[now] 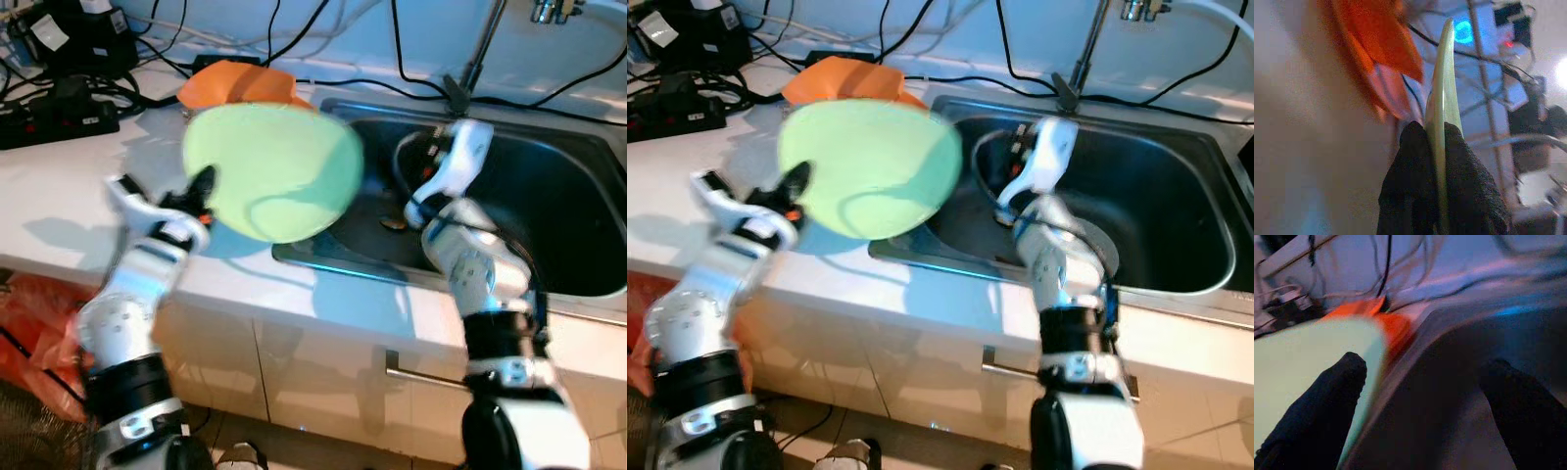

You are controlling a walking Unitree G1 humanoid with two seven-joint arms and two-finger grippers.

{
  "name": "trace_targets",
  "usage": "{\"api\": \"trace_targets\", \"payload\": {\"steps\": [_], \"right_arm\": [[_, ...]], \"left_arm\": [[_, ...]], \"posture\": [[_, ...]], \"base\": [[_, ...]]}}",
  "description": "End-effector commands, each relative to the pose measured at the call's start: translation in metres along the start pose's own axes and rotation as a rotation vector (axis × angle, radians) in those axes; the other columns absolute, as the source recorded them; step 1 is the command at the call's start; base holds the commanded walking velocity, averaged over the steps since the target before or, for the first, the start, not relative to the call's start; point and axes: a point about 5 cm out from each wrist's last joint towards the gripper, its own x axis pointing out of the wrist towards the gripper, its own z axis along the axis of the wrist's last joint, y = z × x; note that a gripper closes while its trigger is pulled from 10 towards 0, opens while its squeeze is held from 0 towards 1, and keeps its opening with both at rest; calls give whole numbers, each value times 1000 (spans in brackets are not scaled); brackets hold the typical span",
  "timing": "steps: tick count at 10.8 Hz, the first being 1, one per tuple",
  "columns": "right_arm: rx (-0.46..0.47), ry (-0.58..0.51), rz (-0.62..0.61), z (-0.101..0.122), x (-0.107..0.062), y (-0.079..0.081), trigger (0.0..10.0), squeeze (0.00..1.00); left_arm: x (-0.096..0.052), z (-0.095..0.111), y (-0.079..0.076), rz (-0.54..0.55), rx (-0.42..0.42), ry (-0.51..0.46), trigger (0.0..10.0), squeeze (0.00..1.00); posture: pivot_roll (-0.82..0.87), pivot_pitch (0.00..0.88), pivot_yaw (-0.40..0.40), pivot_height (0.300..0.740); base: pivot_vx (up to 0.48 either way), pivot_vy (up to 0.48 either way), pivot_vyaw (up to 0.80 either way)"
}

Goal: Kitchen organization

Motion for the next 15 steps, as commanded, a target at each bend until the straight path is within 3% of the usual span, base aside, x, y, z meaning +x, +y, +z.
{"api": "trace_targets", "payload": {"steps": [1, 3, 6, 7, 11, 12, 15], "right_arm": [[21, -27, 12, 7, -3, -2, 10000, 0], [34, -20, 88, 8, -7, 8, 10000, 0], [94, -23, 135, 9, -8, 13, 9882, 0], [124, -26, 153, 11, -9, 16, 0, 0], [290, 23, 253, 12, -13, 23, 0, 0], [369, 76, 312, 7, -20, 27, 0, 0], [403, 128, 348, 2, -28, 26, 0, 0]], "left_arm": [[5, -2, -21, -117, 0, 17, 0, 0], [10, -13, -29, -162, -7, 64, 0, 0], [13, -13, -32, -196, -15, 65, 0, 0], [12, -13, -31, -197, -19, 63, 0, 0], [13, -12, -28, -213, -36, 38, 0, 0], [13, -8, -25, -213, -34, 26, 0, 0], [12, -6, -23, -216, -32, 15, 0, 0]], "posture": [[103, 69, -15, 740], [98, 65, -12, 740], [99, 58, -10, 740], [99, 58, -10, 740], [95, 56, -15, 740], [95, 57, -16, 740], [93, 58, -18, 740]], "base": [[0, 0, 0], [0, 0, 0], [0, 0, 0], [0, 0, 0], [0, 0, 0], [0, 0, 0], [0, 0, 0]]}}
